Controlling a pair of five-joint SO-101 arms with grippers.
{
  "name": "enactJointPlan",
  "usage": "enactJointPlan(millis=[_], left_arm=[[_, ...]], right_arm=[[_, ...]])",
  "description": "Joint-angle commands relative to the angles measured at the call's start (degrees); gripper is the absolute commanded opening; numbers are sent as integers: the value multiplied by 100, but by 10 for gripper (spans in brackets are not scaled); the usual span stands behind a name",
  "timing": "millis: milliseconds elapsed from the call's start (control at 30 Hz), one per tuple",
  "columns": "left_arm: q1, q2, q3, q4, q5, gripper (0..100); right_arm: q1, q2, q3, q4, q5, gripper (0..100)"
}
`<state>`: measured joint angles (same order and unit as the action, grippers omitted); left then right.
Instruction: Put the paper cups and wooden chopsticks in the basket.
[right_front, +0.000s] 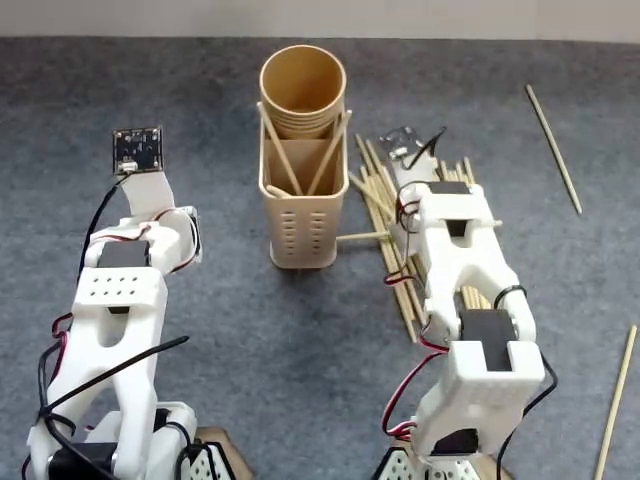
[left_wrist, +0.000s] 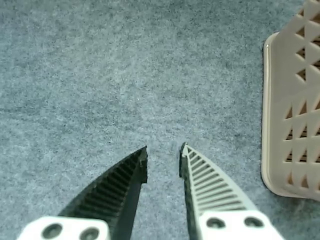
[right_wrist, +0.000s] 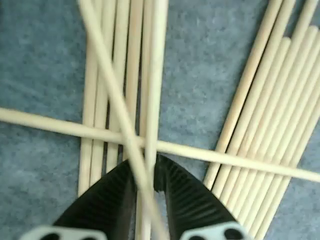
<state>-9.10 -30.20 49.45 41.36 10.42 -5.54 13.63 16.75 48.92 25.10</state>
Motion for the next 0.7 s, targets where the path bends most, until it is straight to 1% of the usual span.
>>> enactJointPlan(millis=[0, 67, 133, 333, 533, 667], left_arm=[[-22, -119, -22, -88, 9, 143], [-22, -119, -22, -88, 9, 143], [-22, -119, -22, -88, 9, 143], [-22, -119, -22, -88, 9, 143], [-22, -119, -22, -88, 9, 143], [-22, -119, -22, -88, 9, 143]], right_arm=[[127, -163, -224, -66, 26, 5], [207, -374, -215, -66, -44, 5], [338, -681, -215, -57, -352, 5], [681, -2158, -180, -75, -941, 5], [611, -3547, -198, -110, -1415, 5], [444, -4268, -171, -567, -1591, 5]])
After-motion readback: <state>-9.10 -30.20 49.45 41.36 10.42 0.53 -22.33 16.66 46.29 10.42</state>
